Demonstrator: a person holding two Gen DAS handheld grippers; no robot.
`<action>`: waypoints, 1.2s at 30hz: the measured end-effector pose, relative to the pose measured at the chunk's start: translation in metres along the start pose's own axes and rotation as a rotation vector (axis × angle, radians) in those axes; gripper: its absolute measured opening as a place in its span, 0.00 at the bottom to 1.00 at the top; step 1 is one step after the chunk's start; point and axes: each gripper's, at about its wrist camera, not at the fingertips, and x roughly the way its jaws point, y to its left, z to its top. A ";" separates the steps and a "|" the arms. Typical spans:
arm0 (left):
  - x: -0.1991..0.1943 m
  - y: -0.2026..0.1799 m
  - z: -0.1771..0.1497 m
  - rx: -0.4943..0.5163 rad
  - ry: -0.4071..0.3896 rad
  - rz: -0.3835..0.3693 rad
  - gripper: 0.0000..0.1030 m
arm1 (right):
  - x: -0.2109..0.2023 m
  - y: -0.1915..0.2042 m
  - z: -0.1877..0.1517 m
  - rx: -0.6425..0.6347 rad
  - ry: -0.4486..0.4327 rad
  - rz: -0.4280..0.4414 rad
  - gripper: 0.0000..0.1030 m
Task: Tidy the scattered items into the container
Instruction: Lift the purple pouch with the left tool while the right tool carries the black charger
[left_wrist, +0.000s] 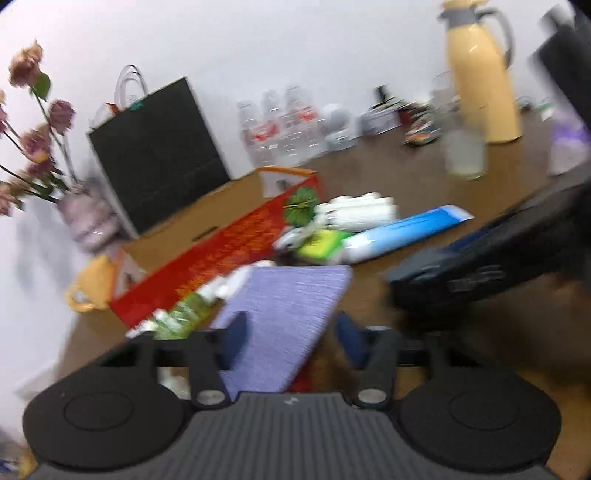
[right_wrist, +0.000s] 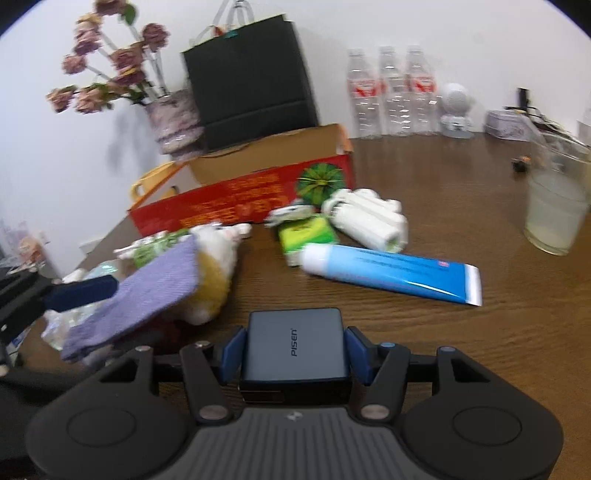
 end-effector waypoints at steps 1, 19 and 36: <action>-0.001 0.003 0.003 0.000 -0.009 0.022 0.12 | -0.002 -0.002 -0.001 0.004 -0.003 -0.006 0.56; -0.062 0.165 0.078 -0.605 -0.233 -0.353 0.06 | -0.046 0.030 0.052 -0.162 -0.171 0.009 0.56; -0.023 0.141 0.050 -0.522 -0.052 -0.242 0.01 | -0.021 0.023 0.034 -0.089 -0.093 0.019 0.56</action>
